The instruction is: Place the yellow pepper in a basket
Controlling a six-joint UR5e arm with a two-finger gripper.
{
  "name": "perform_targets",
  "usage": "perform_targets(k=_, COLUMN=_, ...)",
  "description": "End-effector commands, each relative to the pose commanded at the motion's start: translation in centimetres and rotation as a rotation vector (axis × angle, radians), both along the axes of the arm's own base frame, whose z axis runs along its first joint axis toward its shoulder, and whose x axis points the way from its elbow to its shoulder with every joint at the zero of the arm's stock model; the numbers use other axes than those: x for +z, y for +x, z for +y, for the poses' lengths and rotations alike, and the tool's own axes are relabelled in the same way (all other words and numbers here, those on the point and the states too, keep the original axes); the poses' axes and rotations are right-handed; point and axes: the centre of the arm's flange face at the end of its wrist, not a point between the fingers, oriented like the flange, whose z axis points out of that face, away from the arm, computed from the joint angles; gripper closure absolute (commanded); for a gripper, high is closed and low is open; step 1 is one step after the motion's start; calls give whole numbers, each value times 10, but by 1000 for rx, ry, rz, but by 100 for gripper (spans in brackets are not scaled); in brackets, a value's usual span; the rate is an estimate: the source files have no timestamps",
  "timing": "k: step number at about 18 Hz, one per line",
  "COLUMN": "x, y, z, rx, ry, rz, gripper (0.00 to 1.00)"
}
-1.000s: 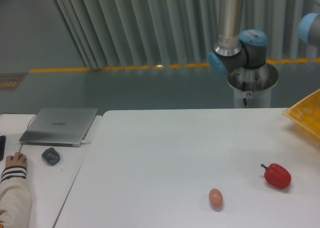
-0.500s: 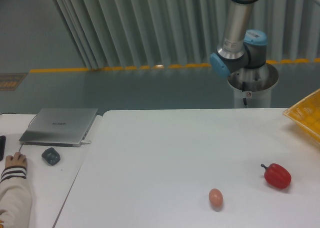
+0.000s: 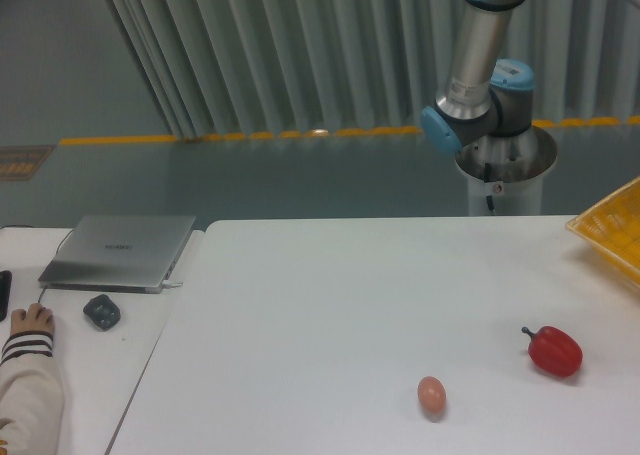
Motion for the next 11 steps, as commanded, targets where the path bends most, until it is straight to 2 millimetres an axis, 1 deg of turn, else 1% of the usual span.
perform_targets(k=4, x=11, y=5, z=-3, rx=-214, ry=-38, rz=-27, gripper=0)
perform_targets(k=7, x=17, y=4, z=-2, rx=-316, ry=-57, rz=-38, gripper=0)
perform_targets(k=11, x=29, y=-8, z=1, rx=-423, ry=-79, rz=-79, gripper=0)
